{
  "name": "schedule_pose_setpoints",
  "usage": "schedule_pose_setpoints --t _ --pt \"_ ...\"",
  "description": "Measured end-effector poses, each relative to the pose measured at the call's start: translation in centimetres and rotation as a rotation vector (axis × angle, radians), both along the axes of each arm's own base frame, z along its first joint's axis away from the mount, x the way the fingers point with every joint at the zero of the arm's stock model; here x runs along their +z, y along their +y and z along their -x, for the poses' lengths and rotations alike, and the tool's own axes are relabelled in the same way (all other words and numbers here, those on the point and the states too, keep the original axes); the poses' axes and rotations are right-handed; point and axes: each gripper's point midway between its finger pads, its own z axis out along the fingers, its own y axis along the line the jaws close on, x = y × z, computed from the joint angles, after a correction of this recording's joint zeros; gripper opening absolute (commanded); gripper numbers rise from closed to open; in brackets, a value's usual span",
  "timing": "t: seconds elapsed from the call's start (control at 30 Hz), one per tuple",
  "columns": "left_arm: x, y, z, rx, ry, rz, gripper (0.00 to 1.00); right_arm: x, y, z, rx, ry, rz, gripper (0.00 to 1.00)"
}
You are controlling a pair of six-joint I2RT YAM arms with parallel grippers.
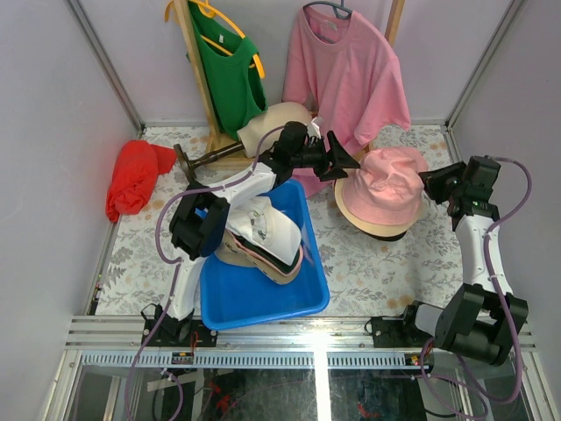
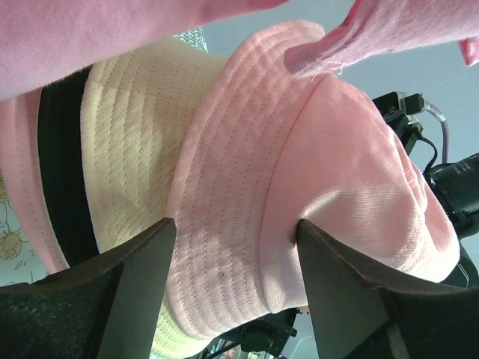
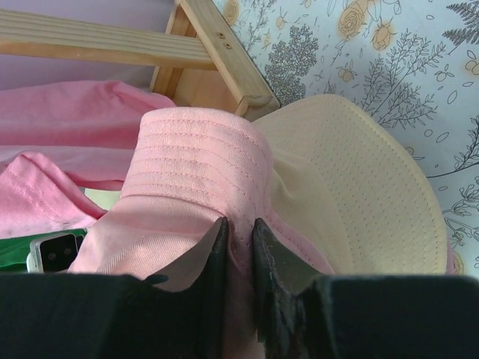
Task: Stack the hats
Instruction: Stack the hat on the hat.
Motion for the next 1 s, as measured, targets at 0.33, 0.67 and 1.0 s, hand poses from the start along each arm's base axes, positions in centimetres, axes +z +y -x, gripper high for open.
schedule_pose_setpoints --t 0.33,0.67,1.0 --pt "0.1 -0.4 0.0 0.011 -0.002 0.002 0.61 0.0 -0.2 0.0 0.000 0.007 0.017 0.41" --pt "-0.2 -0.4 -0.3 0.040 -0.005 -0.008 0.73 -0.2 -0.5 0.1 0.006 0.036 0.042 0.49" --pt "-1.0 -0.3 -0.3 0.048 0.004 -0.005 0.66 -0.2 -0.5 0.0 0.011 0.041 0.048 0.47"
